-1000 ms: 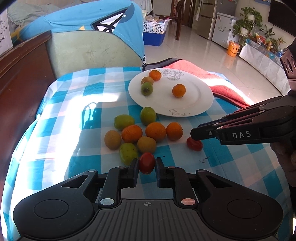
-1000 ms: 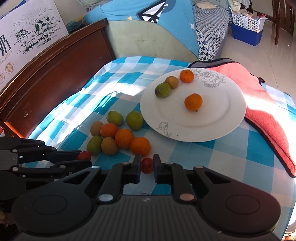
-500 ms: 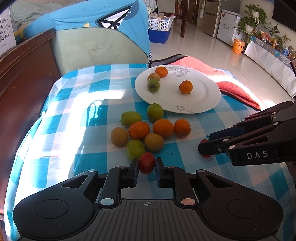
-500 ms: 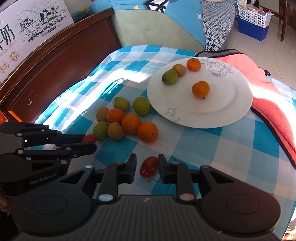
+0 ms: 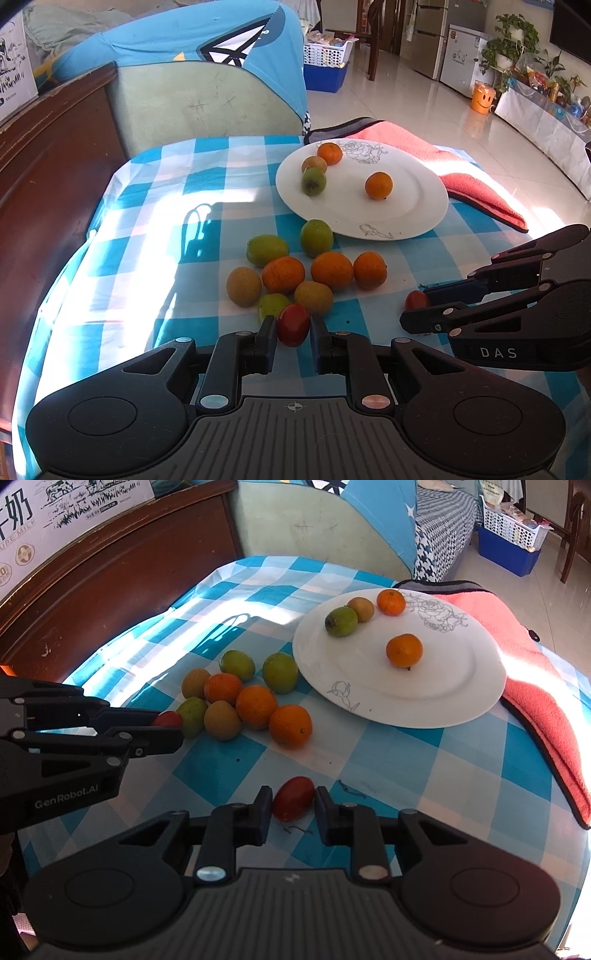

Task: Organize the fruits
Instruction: 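Close the left gripper on a red cherry tomato while the right gripper grasps another, then carry both cherry tomatoes onto the white plate and open both grippers, then move both open grippers back from the plate to the fruit pile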

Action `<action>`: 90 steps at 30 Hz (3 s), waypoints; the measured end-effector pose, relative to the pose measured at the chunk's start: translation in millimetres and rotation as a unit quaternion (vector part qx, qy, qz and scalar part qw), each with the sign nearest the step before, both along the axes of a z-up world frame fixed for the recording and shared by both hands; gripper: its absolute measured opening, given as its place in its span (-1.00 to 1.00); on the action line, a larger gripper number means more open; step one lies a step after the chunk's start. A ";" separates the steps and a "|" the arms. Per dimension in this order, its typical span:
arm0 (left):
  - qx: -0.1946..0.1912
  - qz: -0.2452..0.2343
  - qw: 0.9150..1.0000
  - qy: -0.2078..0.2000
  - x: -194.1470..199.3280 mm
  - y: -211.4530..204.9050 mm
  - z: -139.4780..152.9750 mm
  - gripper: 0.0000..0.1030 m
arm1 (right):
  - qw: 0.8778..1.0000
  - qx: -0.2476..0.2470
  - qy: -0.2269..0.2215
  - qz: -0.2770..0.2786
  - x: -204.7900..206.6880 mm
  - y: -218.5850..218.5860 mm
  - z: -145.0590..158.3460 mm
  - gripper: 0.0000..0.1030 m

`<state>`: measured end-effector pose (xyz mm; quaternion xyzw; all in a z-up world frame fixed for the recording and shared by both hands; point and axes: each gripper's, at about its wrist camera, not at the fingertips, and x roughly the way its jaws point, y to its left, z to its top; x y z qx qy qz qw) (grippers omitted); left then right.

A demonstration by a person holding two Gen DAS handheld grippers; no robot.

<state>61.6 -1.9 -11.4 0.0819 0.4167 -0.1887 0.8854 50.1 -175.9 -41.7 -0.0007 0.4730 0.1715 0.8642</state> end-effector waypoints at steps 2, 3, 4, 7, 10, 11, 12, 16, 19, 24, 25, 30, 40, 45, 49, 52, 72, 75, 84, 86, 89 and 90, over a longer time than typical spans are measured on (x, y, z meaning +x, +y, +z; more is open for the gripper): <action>-0.005 0.002 1.000 -0.007 2.2 -0.4 4.0 -0.68 | 1.000 0.004 -0.007 -0.002 0.8 -1.7 5.3 -0.52; -0.008 0.003 1.000 -0.011 3.3 -0.6 5.9 -0.68 | 1.000 0.008 -0.014 -0.004 1.5 -3.2 10.1 -0.52; -0.011 0.004 1.000 -0.015 5.1 -1.4 8.6 -0.68 | 1.000 0.013 -0.020 -0.006 2.2 -4.9 14.8 -0.52; -0.023 0.000 0.999 -0.025 12.3 -5.4 15.5 -0.68 | 0.999 0.028 -0.040 -0.015 6.6 -13.7 30.5 -0.52; -0.028 -0.008 0.999 -0.039 20.9 -12.6 21.8 -0.68 | 0.997 0.038 -0.058 -0.024 12.3 -25.0 45.2 -0.52; -0.029 -0.012 0.999 -0.042 23.2 -15.1 23.5 -0.68 | 0.997 0.039 -0.064 -0.028 14.5 -28.9 49.4 -0.52; -0.032 -0.017 0.998 -0.044 26.0 -18.3 26.0 -0.68 | 0.996 0.042 -0.068 -0.032 17.1 -32.9 53.0 -0.52; -0.052 -0.026 0.997 -0.048 37.6 -26.8 33.3 -0.68 | 0.995 0.051 -0.076 -0.043 29.2 -46.3 61.0 -0.52; -0.061 -0.032 0.997 -0.047 47.1 -35.3 34.5 -0.68 | 0.995 0.042 -0.083 -0.045 38.7 -53.7 63.8 -0.52; -0.065 -0.039 0.996 -0.037 63.6 -49.6 25.4 -0.68 | 0.993 0.052 -0.063 -0.080 59.1 -74.9 56.8 -0.52; -0.064 -0.040 0.997 -0.034 66.4 -52.4 23.0 -0.68 | 0.993 0.051 -0.058 -0.086 62.1 -77.6 54.2 -0.52; -0.060 -0.041 0.997 -0.028 80.4 -63.3 12.1 -0.68 | 0.993 0.047 -0.049 -0.099 72.0 -83.8 45.6 -0.52; -0.063 -0.039 0.997 -0.017 96.2 -71.4 0.8 -0.68 | 0.991 0.050 -0.030 -0.120 85.4 -88.0 32.4 -0.52; -0.067 -0.039 0.997 -0.010 101.5 -75.8 -3.2 -0.67 | 0.990 0.055 -0.022 -0.126 89.3 -87.5 27.4 -0.52; -0.071 -0.029 0.997 -0.015 101.4 -72.9 -0.4 -0.64 | 0.989 0.059 -0.017 -0.134 91.3 -89.4 25.4 -0.47; -0.076 -0.023 0.997 -0.020 100.2 -69.3 6.0 -0.62 | 0.987 0.072 -0.022 -0.141 90.9 -92.1 28.7 -0.46; -0.058 0.038 0.997 -0.039 66.8 -3.3 47.1 -0.22 | 0.991 0.090 -0.038 -0.090 62.0 -68.5 44.4 -0.44; -0.058 0.055 0.996 -0.036 61.7 11.6 47.3 -0.20 | 0.992 0.085 -0.041 -0.080 57.2 -62.6 44.5 -0.44; -0.039 0.078 0.996 -0.017 54.2 36.5 32.7 -0.10 | 0.994 0.088 -0.033 -0.060 43.8 -48.3 38.0 -0.44; -0.032 0.079 0.996 -0.009 53.2 38.3 27.7 -0.10 | 0.994 0.088 -0.031 -0.050 40.4 -44.2 36.9 -0.44; -0.029 0.072 0.997 -0.001 48.5 39.2 22.0 -0.10 | 0.995 0.089 -0.029 -0.034 36.1 -37.9 35.3 -0.44; -0.028 0.066 0.997 0.001 46.7 38.6 20.3 -0.10 | 0.995 0.089 -0.027 -0.030 35.2 -36.1 34.3 -0.44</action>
